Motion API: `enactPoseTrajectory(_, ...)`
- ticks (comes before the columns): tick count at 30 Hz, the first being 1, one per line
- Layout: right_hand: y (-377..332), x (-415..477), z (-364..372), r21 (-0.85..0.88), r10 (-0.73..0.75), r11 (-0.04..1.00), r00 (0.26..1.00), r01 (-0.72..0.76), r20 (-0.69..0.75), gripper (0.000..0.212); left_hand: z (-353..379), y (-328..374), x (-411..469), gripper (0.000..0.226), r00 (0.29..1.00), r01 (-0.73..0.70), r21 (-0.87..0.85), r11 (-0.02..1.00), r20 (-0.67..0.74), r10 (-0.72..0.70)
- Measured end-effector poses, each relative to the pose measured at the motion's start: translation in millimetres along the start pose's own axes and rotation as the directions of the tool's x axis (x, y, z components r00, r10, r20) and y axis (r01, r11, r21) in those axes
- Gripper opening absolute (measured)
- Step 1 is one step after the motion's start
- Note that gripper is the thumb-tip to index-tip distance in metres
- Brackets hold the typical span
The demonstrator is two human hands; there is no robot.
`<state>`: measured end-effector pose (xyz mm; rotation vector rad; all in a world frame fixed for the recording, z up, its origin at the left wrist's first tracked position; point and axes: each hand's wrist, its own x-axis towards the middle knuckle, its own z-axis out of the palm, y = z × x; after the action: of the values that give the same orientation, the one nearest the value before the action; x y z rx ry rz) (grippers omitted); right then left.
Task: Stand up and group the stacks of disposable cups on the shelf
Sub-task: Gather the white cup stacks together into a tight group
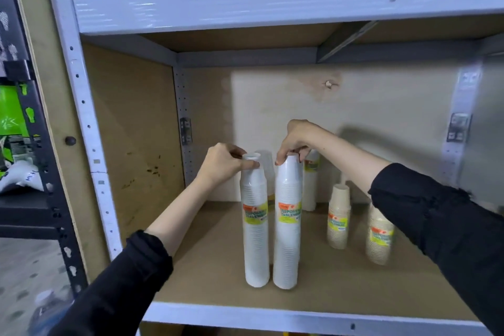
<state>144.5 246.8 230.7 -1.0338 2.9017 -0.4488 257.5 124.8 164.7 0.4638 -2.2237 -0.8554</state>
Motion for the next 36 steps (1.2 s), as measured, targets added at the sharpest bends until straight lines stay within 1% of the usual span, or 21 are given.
enactPoseTrajectory(1,2.8,-0.3,0.4,-0.005,0.006,1.000,1.000,-0.006,-0.007,0.038,4.6,0.9,0.3,0.030,1.000,-0.003,-0.002,1.000,0.020,0.003)
enactPoseTrajectory(4,9.5,-0.9,4.0,-0.002,0.014,1.000,1.000,-0.014,-0.015,0.038,17.0,-0.4,3.4,0.031,0.997,-0.011,-0.013,1.000,0.070,0.012)
enactPoseTrajectory(7,13.6,-1.2,7.2,0.010,0.016,1.000,0.999,-0.016,-0.038,0.040,24.1,0.6,6.8,0.034,0.997,-0.001,-0.026,1.000,0.072,0.003)
enactPoseTrajectory(14,16.9,1.2,6.1,0.064,0.010,0.998,0.999,-0.007,-0.045,0.040,29.2,5.9,16.2,0.031,0.998,-0.018,-0.043,0.999,0.065,0.021)
enactPoseTrajectory(21,19.9,3.9,10.7,0.100,0.003,0.995,0.998,0.003,-0.056,0.042,32.2,5.1,18.7,0.038,0.993,-0.026,-0.002,1.000,0.116,0.026)
enactPoseTrajectory(24,21.5,4.4,11.7,0.120,0.005,0.993,1.000,-0.001,-0.029,0.043,31.7,2.7,19.9,0.038,0.989,-0.016,-0.008,1.000,0.148,0.017)
enactPoseTrajectory(29,22.4,6.1,12.0,0.172,-0.013,0.985,0.999,0.006,0.038,0.041,27.4,1.5,22.1,0.046,0.980,0.027,0.007,1.000,0.197,-0.028)
enactPoseTrajectory(33,25.5,6.9,10.0,0.239,-0.021,0.971,0.995,-0.003,0.100,0.031,26.6,2.5,21.4,0.048,0.973,0.033,0.018,0.999,0.227,-0.036)
enactPoseTrajectory(35,26.6,7.8,10.4,0.258,-0.036,0.966,0.994,0.009,0.101,0.029,27.5,3.0,20.5,0.049,0.974,0.022,0.025,0.999,0.226,-0.027)
enactPoseTrajectory(36,27.1,8.2,10.5,0.261,-0.039,0.965,0.995,0.013,0.096,0.032,28.0,3.5,20.4,0.049,0.975,0.020,0.023,1.000,0.219,-0.024)
